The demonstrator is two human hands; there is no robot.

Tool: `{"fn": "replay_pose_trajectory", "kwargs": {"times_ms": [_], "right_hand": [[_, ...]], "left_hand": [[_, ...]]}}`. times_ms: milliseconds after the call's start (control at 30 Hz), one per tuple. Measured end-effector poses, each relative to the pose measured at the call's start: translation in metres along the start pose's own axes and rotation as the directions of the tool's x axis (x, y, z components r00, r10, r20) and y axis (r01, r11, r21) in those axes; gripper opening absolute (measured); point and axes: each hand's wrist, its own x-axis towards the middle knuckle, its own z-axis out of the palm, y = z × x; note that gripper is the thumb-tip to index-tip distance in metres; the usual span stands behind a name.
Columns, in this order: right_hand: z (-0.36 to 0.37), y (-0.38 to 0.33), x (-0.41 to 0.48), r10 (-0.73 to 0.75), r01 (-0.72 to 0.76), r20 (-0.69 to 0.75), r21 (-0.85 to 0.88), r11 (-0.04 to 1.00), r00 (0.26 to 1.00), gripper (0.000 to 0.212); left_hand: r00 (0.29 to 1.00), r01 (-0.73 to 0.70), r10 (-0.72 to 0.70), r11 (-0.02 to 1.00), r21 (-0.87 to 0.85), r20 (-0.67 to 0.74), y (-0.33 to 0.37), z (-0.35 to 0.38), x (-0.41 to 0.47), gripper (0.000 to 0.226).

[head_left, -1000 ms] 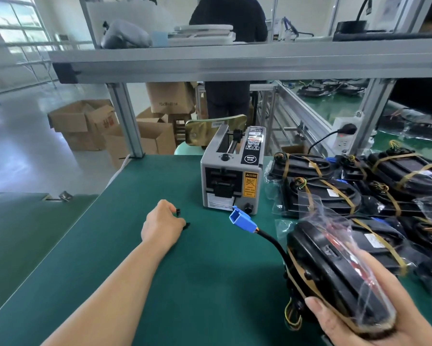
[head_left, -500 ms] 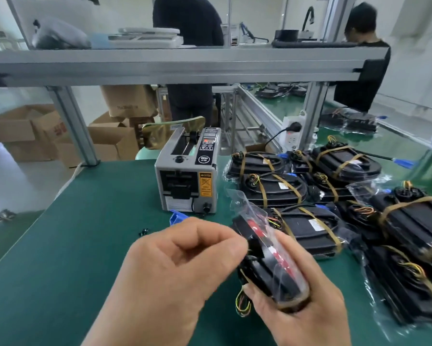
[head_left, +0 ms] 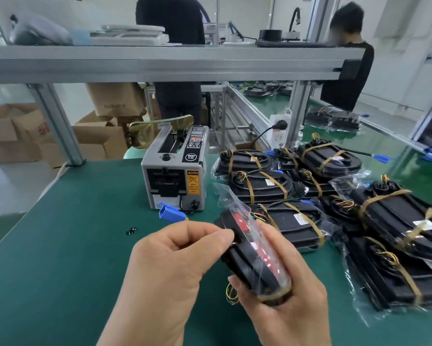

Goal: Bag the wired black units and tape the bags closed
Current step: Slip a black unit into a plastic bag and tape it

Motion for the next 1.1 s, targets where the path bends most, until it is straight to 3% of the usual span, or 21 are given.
{"fn": "replay_pose_trajectory", "kwargs": {"times_ms": [400, 567, 767, 1000, 1100], "right_hand": [[0.0034, -0.001, 0.0028, -0.073, 0.073, 0.005, -0.028, 0.997, 0.997, 0.077], [0.0044, -0.002, 0.0037, -0.074, 0.074, -0.004, -0.013, 0.997, 0.997, 0.076], [0.004, -0.0016, 0.0036, -0.079, 0.079, 0.003, -0.016, 0.997, 0.997, 0.076], [0.0039, 0.002, 0.0023, -0.107, 0.107, 0.008, -0.041, 0.993, 0.994, 0.076], [0.0031, 0.006, 0.0007, -0.12, 0.121, 0.028, -0.036, 0.992, 0.992, 0.077]], "left_hand": [[1.0, 0.008, -0.007, 1.0, -0.02, 0.023, -0.0022, 0.0043, 0.0022, 0.038], [1.0, 0.015, -0.015, 0.998, -0.067, 0.006, 0.0, 0.0062, 0.0008, 0.009], [0.998, -0.035, 0.034, 0.999, -0.028, -0.046, -0.0009, 0.008, 0.0, 0.006], [0.991, -0.094, 0.102, 0.991, 0.097, -0.083, -0.0024, 0.0073, -0.0005, 0.01], [0.993, -0.078, 0.087, 0.99, 0.116, -0.077, -0.0059, 0.0034, 0.0034, 0.036]]}}
